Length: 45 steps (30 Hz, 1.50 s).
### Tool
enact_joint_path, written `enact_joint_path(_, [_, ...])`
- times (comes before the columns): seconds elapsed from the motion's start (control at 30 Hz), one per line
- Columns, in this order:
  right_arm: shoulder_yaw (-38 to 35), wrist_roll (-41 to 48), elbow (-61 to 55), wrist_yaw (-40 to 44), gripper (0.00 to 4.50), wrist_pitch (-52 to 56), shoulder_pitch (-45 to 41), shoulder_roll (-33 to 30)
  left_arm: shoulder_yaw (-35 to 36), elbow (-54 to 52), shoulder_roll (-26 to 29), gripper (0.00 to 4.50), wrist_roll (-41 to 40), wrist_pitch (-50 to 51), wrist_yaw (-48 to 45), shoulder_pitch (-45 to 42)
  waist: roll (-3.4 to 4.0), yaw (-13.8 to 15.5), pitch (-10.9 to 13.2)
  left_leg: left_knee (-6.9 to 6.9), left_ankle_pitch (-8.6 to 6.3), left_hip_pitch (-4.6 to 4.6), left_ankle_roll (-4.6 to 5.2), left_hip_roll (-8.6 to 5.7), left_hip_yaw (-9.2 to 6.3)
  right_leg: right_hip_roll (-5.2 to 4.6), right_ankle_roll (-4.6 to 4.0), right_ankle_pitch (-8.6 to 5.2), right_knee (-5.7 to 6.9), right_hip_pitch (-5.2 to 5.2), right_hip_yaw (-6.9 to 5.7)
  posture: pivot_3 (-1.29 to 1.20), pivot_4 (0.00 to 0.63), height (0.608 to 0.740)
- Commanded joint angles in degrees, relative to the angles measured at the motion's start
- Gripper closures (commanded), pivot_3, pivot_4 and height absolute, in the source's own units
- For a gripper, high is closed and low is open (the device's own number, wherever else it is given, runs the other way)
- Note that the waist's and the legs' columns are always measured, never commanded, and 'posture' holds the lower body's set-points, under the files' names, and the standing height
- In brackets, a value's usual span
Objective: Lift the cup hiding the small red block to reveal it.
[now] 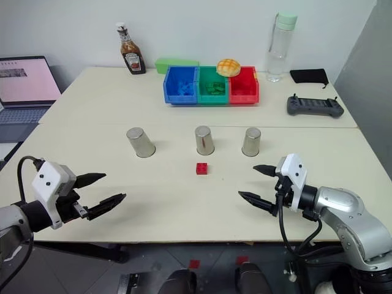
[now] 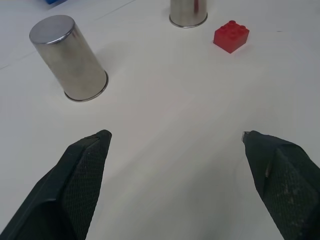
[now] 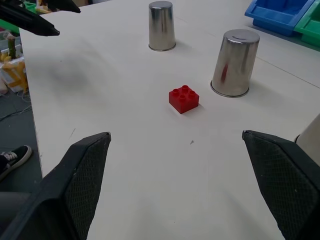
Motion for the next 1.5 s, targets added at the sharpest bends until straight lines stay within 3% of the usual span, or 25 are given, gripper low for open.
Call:
enact_joint_path(0.03, [-0.94,0.94,-0.86,0.7,0.02,-0.85,-0.31,-0.32,2.22,-0.86,0.4,0.0,-0.73,0.05,0.07,-0.73,0.0,0.0,0.0,0.0,0.0,0.0,0.0,0.0,0.0,0.0,0.0,0.0,0.0,0.0,0.0,0.0,0.15,0.74])
enact_joint_path(1.5, [-0.56,1.27,-1.81,-0.08,0.02,-0.56,0.29,-0.09,0.15,-0.15,0.23,0.0,-1.69,-1.15,-1.5,-3.29,0.0,-0.01,0.0,0.0,0.0,0.01,0.0,0.0,0.0,0.0,0.0,0.0,-0.01,0.01,0.0,0.0,0.15,0.74])
